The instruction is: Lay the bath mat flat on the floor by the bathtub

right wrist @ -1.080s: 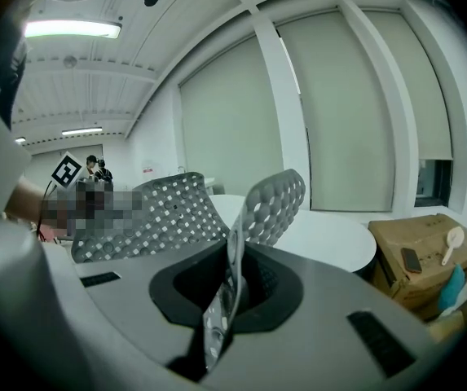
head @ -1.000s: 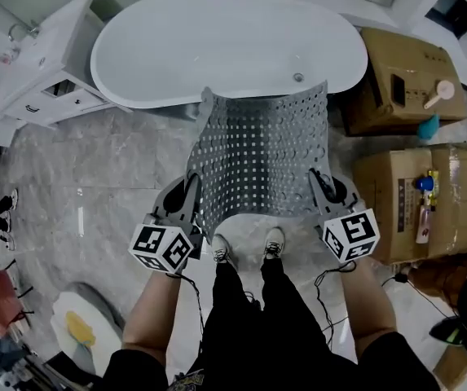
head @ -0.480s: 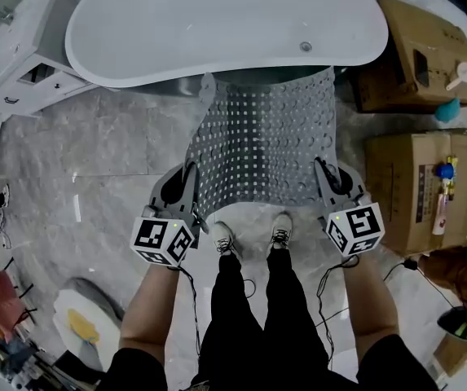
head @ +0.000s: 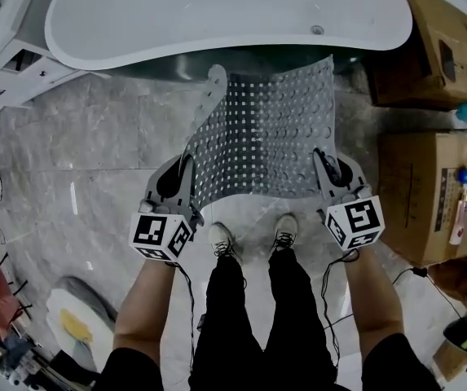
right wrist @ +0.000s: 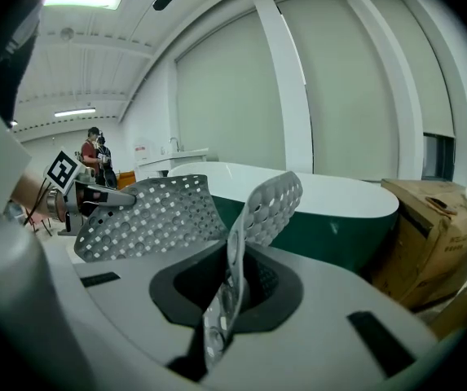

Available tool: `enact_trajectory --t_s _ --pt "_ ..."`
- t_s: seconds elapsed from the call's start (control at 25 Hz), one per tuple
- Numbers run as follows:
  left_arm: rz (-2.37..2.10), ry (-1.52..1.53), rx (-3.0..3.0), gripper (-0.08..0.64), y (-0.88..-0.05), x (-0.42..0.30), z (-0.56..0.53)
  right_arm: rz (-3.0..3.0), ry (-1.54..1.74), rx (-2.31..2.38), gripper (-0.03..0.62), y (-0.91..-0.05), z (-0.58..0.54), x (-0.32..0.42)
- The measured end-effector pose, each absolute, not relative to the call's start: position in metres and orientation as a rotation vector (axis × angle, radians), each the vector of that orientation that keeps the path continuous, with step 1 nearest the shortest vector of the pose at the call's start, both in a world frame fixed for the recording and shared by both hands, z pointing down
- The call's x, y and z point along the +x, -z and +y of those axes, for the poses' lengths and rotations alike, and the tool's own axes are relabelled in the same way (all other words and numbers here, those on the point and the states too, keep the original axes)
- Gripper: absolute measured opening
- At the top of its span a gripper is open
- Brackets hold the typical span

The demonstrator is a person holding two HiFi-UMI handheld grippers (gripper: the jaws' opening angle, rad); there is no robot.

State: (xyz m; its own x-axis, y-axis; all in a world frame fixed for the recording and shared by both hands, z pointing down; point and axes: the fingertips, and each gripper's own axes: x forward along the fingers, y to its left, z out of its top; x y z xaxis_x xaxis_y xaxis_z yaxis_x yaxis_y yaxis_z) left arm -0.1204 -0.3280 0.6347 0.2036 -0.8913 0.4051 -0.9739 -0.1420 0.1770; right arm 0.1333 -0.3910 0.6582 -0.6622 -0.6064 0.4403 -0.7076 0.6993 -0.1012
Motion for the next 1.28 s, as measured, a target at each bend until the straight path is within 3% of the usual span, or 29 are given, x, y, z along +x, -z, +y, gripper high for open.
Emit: enact_trajectory --t_s 0.8,1.28 --pt "-1.706 -0.343 2.108 0.031 -0.932 -0.155 -0.35 -2.515 -0.372 0.996 0.032 -0.949 -0.417 0.124" --pt "-1.701 -0.417 2.115 0.031 -1.056 -0.186 -0.377 -2.508 -0.408 0.985 0.032 -1.079 -0.446 0.117"
